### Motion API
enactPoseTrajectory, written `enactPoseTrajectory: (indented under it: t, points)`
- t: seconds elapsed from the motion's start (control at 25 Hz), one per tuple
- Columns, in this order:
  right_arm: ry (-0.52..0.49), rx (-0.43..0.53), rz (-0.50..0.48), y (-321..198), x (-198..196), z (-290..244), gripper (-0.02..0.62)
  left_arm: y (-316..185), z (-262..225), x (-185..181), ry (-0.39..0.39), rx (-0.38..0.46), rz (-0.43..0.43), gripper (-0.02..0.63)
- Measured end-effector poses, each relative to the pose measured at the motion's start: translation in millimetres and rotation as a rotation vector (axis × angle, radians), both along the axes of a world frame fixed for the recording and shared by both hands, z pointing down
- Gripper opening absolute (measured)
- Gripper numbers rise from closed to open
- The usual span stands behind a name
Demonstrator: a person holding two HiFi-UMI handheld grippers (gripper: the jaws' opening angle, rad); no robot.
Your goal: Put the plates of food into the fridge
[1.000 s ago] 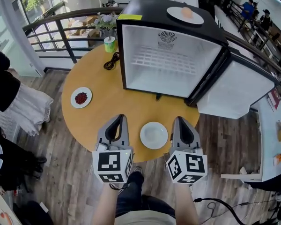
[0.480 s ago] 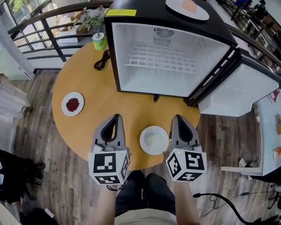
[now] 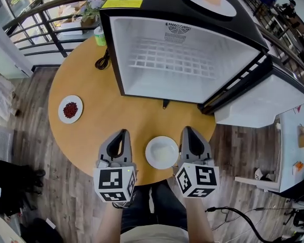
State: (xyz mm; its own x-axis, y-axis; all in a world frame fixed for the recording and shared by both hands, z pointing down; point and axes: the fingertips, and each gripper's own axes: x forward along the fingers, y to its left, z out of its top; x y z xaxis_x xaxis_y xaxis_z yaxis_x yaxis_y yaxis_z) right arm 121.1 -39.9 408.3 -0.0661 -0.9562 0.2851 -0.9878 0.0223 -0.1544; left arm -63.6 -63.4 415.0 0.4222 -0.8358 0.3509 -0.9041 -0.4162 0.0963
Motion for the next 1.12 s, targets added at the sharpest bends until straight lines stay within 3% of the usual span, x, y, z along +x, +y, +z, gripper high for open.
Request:
enactPoseTrajectory:
  t: [0.64,0.96,1.12]
  points:
    - [-0.019,-0.233,-0.071,12.9,22.7,108.5,0.012,22.7,98.4,20.9,-0.011,-0.279,-0.016,0.006]
    - [0.036,-0.38,-0.102,31.2,25.3,168.3,0.014,38.2,152.2,22.1,-0.012,-0.44,-0.036,0.007]
    - [-0.021,-0.422,-0.122,37.0,20.4,184.6,0.013,49.9,177.5,26.1,-0.034,-0.524,-0.028,0.008]
